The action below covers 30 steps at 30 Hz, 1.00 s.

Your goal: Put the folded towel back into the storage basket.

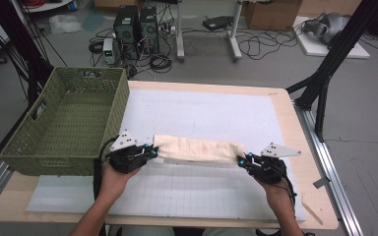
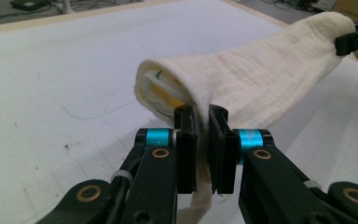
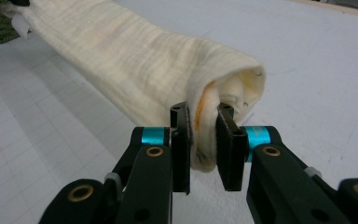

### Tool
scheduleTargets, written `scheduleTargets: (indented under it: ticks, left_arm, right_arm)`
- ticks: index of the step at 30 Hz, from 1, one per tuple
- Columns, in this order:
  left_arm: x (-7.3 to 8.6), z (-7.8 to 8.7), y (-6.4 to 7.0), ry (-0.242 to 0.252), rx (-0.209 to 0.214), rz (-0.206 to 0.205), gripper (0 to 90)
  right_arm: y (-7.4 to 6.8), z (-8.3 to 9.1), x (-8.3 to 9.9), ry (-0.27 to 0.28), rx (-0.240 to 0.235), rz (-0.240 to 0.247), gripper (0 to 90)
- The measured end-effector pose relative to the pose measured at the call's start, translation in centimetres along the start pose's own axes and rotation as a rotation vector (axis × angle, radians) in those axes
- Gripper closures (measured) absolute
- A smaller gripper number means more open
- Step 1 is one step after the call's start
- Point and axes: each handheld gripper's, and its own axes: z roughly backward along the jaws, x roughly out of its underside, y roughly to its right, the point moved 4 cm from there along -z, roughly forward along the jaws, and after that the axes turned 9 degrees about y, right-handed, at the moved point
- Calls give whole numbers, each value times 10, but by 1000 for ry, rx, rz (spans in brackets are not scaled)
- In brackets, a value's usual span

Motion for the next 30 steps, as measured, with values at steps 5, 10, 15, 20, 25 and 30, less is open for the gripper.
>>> scheduleTargets:
  ticks: [5, 10, 15, 20, 25, 30]
  left_arm:
    - [-12, 7, 2, 27, -1, -17, 823]
    - [-29, 19, 2, 66, -8, -34, 823]
    - [-43, 32, 0, 83, -17, -55, 822]
    - [-53, 45, -1, 101, -30, -71, 821]
    - [-64, 57, -2, 124, -46, -86, 821]
    - [-69, 67, -5, 135, -57, -97, 822]
  right_arm:
    - [2, 0, -14, 21, 7, 19, 781]
    - [2, -4, -35, 48, 10, 47, 781]
    - [0, -12, -55, 59, -1, 73, 782]
    - [-1, -21, -75, 76, -9, 99, 781]
    - [-3, -34, -97, 94, -5, 120, 783]
    - [-4, -47, -113, 95, -2, 144, 785]
